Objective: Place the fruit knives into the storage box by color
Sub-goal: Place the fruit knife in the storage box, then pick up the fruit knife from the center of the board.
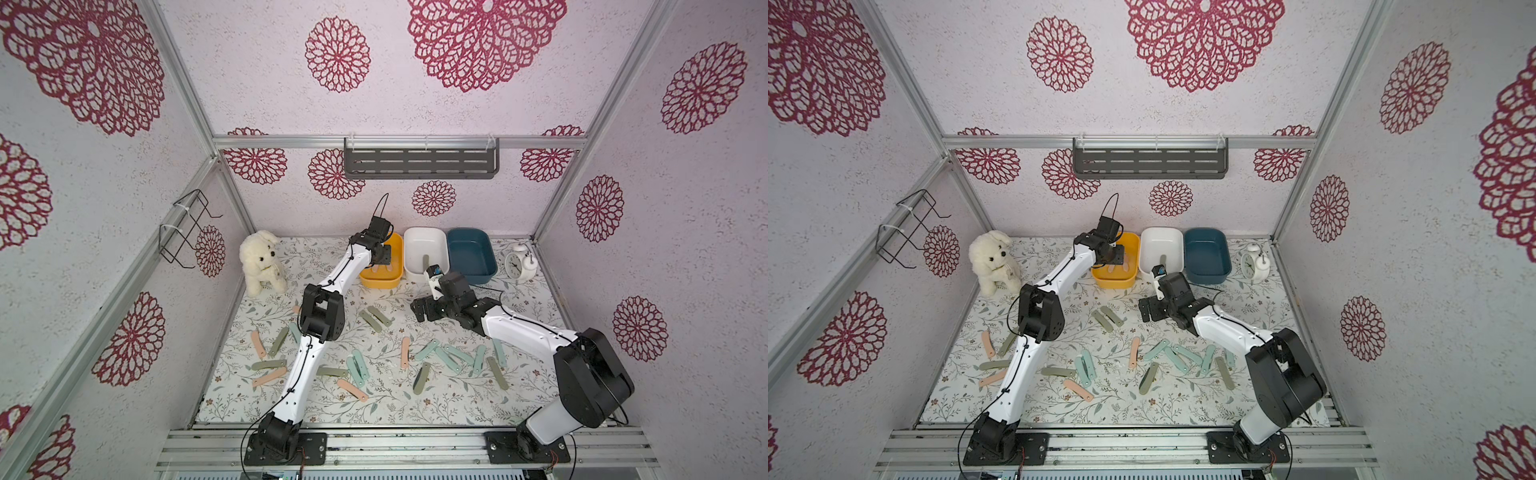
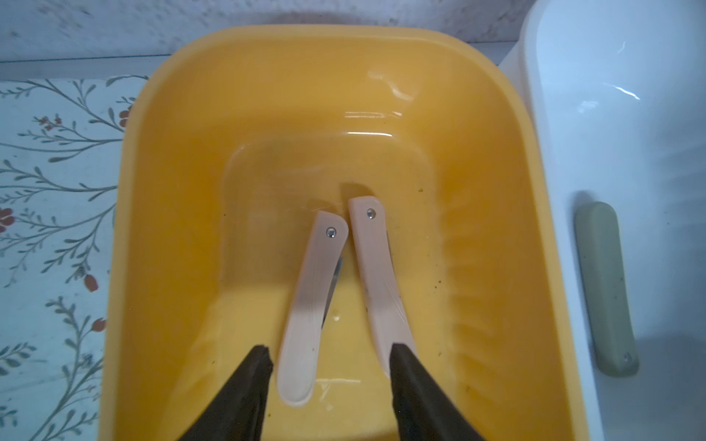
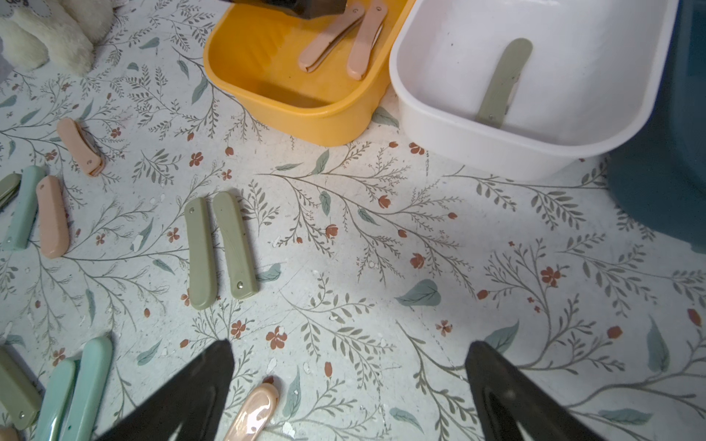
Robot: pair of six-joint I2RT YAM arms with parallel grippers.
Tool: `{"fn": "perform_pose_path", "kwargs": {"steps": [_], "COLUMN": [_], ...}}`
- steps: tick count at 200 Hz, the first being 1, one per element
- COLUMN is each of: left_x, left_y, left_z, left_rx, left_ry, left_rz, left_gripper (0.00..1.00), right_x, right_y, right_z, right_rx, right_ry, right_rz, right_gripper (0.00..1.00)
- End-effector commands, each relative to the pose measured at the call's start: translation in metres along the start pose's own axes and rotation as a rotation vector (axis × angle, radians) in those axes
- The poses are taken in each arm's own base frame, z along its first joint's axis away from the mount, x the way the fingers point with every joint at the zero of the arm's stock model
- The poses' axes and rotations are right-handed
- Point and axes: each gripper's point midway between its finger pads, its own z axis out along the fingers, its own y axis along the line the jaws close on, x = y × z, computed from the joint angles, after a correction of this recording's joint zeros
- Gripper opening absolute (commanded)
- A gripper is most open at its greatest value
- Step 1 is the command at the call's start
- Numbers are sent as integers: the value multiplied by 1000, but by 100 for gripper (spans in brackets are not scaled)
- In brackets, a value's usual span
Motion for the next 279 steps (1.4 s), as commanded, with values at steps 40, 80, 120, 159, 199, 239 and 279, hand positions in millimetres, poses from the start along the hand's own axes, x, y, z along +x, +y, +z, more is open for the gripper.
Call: {"fn": "perform_pose_path", "kwargs": {"steps": [40,80,120,159,199,239,279], "left_x": [10,66,118,132,141,154,162], "left_y": [-32,-38,-38,-30,-38,-36,-36], "left_z": [-129,-184,-206,-204,-198,-184,-183], "left_rx": [127,182,239,205,246,225,244], "left_ry": [11,77,102,160,205,263,265], "left_rz": [-105,-118,-113,-68,-55,-53,-100], "left_gripper": [89,97,97,97,97,97,97], "right_x": [32,78,107,136,169,181,179], "right_y": [-4,-19,-51,-69,-72,-73,-79], "right_z": [-12,-42,-86,-92,-78,-68,-63], "right_rx": [98,204,339,387,416,433,452], "right_ry": [101,205,250,318,411,439,421], "right_rz": [104,240,323,400,385,302,242], "right_gripper": [99,99,99,95,81,62,62]}}
